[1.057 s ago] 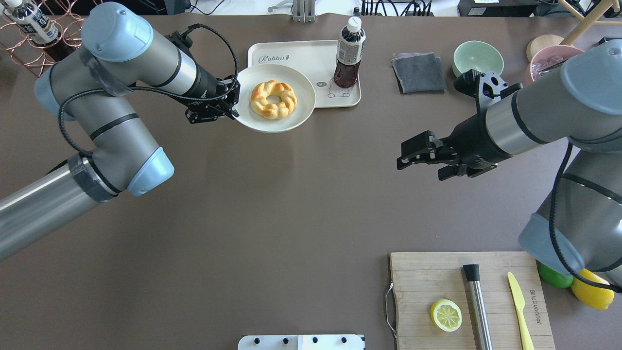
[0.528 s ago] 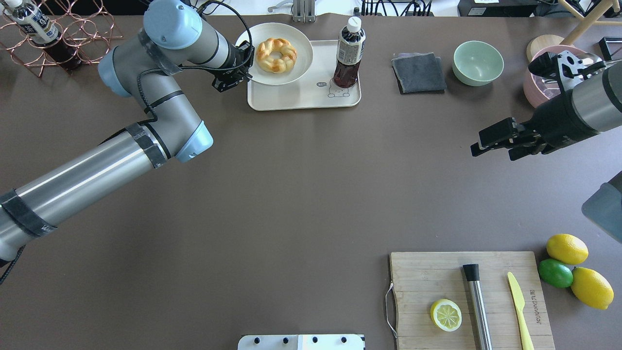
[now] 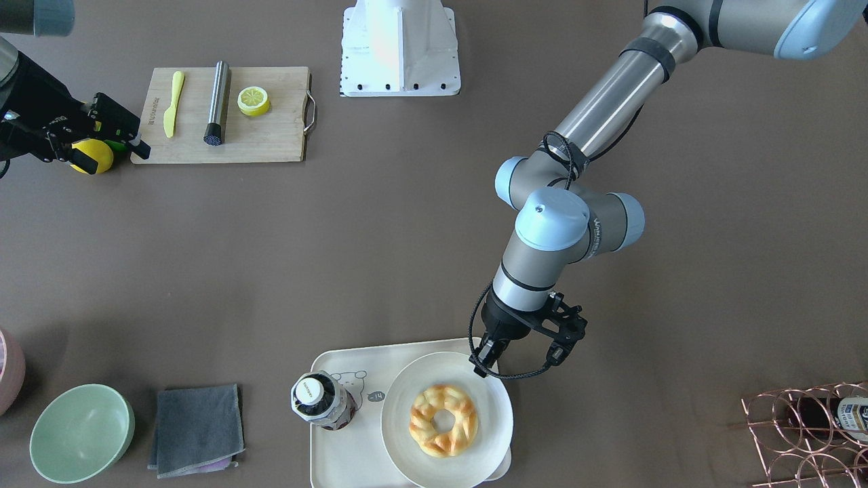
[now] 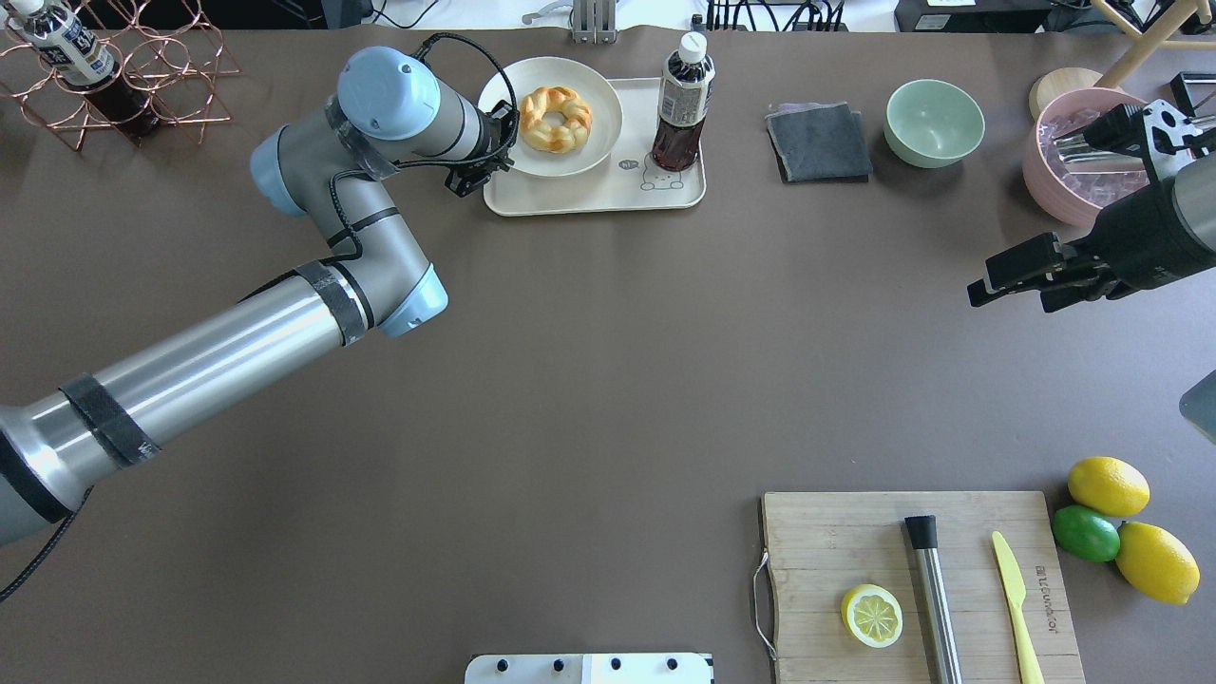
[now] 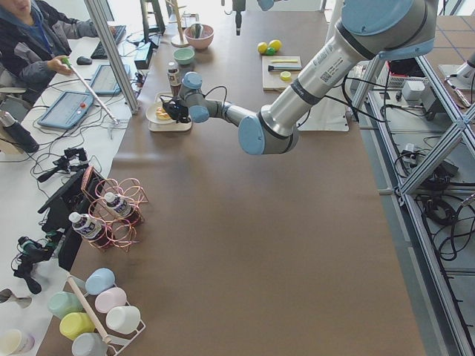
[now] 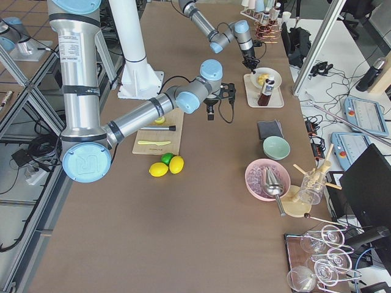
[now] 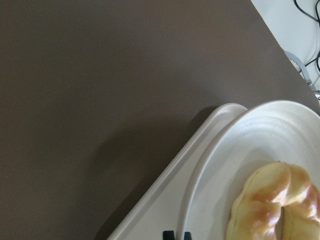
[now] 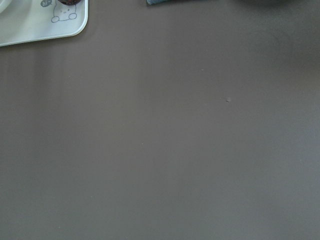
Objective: Place donut on tray
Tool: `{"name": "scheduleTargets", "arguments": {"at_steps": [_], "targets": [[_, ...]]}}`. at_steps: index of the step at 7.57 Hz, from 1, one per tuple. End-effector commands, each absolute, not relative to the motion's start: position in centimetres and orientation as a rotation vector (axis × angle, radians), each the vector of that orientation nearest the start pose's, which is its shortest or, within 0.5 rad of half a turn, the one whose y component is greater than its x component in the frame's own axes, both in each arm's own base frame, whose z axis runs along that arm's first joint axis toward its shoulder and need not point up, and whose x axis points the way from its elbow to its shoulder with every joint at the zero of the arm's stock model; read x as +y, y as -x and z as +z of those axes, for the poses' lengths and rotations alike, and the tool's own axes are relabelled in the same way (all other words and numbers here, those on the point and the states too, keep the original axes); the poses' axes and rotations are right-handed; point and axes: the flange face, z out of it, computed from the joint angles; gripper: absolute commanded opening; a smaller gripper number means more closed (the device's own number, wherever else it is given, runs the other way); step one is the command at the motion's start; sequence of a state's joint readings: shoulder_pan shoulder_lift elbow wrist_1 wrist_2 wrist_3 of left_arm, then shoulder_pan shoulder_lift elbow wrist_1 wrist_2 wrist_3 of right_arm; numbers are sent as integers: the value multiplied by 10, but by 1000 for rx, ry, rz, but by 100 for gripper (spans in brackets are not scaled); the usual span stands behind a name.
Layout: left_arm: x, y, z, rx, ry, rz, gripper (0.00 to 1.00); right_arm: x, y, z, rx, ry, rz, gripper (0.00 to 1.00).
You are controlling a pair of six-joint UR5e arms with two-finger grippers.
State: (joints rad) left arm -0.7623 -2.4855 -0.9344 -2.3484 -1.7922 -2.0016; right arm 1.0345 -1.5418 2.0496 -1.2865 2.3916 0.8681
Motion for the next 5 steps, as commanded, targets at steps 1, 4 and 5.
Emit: {"name": "scheduleTargets", "arguments": {"at_steps": [1, 4, 5], "targets": [[-658, -550, 268, 1127, 30, -946, 0, -437, 189, 379, -1060, -65, -20, 100], [-655, -550, 269, 1127, 23, -913, 79, -439, 189, 383, -1054, -61, -15, 100], [-658, -542, 264, 1138, 8, -899, 80, -440, 190, 384, -1052, -61, -16, 100]]}}
